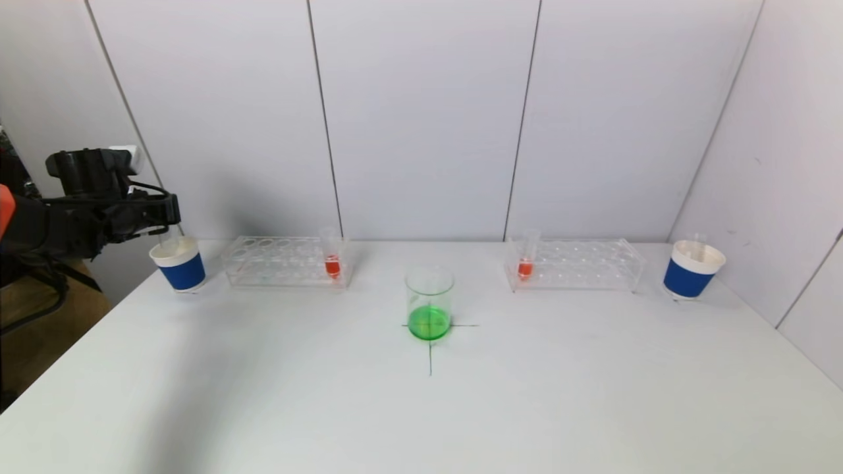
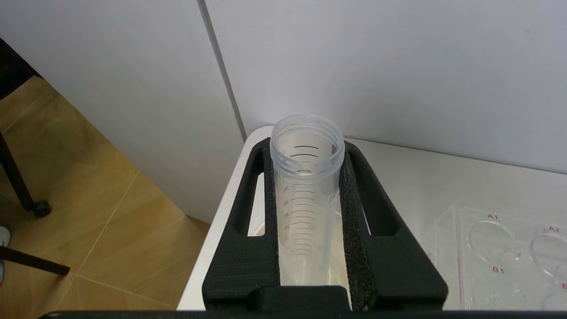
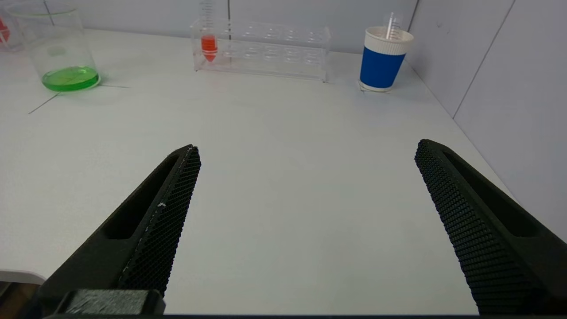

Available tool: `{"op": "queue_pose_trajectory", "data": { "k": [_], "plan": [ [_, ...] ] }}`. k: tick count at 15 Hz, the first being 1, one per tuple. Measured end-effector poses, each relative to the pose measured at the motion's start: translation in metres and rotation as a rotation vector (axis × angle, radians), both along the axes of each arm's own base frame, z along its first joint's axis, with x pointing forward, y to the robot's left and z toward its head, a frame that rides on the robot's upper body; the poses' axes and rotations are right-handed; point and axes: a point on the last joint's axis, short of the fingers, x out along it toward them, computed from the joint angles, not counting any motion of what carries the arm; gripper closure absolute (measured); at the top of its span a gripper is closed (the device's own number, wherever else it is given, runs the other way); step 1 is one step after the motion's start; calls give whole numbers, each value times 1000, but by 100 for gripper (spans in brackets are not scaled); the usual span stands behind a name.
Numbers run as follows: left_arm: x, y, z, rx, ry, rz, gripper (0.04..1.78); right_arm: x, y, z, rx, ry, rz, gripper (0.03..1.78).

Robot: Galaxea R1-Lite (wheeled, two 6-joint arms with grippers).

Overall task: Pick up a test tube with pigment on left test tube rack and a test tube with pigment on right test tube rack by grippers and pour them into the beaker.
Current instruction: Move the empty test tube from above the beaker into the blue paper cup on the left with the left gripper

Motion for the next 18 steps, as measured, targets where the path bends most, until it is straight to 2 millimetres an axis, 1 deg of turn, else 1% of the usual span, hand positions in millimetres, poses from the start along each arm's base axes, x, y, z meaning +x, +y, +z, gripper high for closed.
{"op": "queue_pose_trajectory", "data": {
  "k": [6, 18],
  "plan": [
    [-10, -3, -5, 1, -8, -8, 140, 0, 0, 0, 0, 0, 0, 5],
    [-12, -4, -11, -12, 11, -20, 140, 0, 0, 0, 0, 0, 0, 5]
  ]
}}
